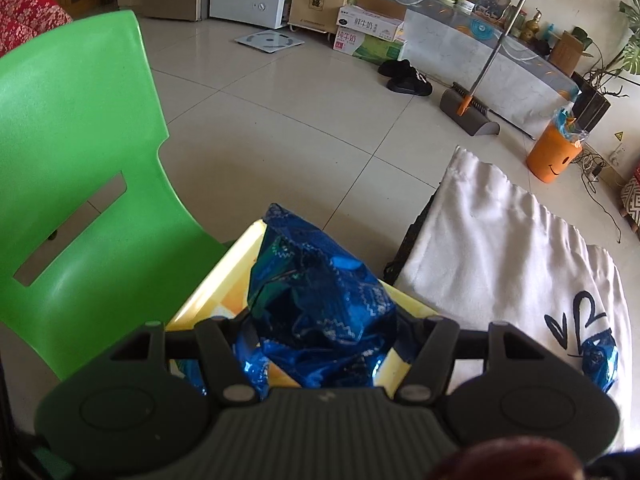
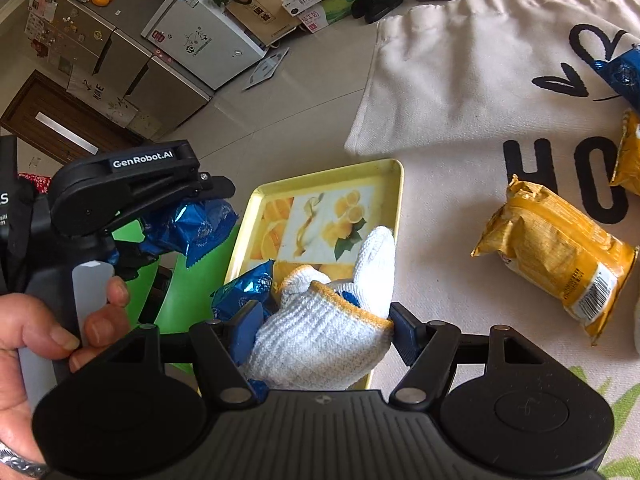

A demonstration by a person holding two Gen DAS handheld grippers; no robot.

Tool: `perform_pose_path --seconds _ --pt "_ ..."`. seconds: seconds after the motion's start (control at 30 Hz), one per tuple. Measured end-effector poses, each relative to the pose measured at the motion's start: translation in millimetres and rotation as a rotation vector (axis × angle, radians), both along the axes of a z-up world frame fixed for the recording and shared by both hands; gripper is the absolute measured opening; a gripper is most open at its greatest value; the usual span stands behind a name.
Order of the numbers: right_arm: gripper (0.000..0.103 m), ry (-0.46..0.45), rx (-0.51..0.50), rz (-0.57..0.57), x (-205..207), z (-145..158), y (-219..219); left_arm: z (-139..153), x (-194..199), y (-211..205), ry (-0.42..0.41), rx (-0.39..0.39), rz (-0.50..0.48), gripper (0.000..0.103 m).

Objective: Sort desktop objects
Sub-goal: 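Release the blue packet into the yellow tray with the left tool while the right tool releases the glove there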

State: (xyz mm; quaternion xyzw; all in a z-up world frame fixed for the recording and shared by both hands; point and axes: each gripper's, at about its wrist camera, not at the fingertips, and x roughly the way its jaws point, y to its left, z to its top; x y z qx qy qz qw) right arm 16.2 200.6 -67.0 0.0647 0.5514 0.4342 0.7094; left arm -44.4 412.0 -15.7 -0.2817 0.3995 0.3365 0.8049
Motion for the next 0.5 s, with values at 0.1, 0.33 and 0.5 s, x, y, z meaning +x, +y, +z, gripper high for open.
perform_pose_path --seconds 0.1,0.33,0.5 --pt "0.068 -0.041 -0.016 0.004 -1 -3 13 -11 -1 13 0.006 -0.007 0.028 0.061" --pt "0.069 -0.113 0.041 0.021 7 -6 41 -25 -3 28 0.015 -0.01 0.068 0.063" --pt "0.086 -0.135 0.057 0.008 12 -6 52 -17 -1 22 0.041 0.059 0.078 0.091"
